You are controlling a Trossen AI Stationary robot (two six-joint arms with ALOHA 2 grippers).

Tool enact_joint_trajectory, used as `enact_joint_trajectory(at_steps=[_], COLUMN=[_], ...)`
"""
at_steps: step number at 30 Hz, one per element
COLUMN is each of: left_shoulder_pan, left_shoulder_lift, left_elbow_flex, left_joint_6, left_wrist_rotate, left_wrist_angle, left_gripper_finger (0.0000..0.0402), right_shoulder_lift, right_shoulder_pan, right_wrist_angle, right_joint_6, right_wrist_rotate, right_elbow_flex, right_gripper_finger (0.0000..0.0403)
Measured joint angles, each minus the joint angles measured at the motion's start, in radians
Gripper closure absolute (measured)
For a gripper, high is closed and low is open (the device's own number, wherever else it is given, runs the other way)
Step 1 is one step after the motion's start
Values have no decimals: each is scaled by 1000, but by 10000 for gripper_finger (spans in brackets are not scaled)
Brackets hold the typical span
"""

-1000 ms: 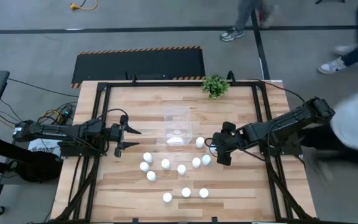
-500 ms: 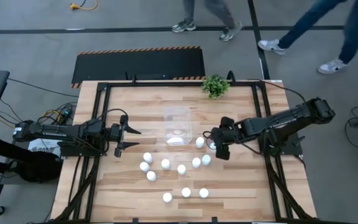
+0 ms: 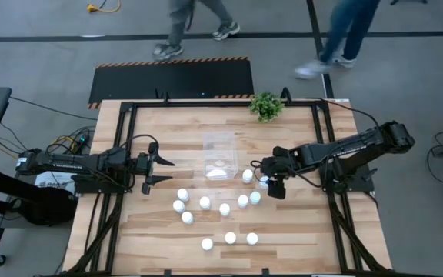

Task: Pick and place pill bottles into a basket
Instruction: Put the pill bottles into the container

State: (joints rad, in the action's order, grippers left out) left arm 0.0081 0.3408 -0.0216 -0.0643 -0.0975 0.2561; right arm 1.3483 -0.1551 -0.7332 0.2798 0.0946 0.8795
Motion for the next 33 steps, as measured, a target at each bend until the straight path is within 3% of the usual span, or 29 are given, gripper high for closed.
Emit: enact_joint_trajectory(at_steps=[33], left_shoulder_pan=[0], left_shoulder_lift=[0], left_elbow_flex=[0], left_joint_6=[0], left_wrist_rotate=[0], left_wrist_angle=[4], left_gripper_finger=[191], right_shoulder_lift=[43], right_shoulder_pan=[-25], right_wrist_angle=[27], right_joint_6=[9], right_wrist_rotate=[40], right_elbow_flex=[-2], right_gripper_finger=[163])
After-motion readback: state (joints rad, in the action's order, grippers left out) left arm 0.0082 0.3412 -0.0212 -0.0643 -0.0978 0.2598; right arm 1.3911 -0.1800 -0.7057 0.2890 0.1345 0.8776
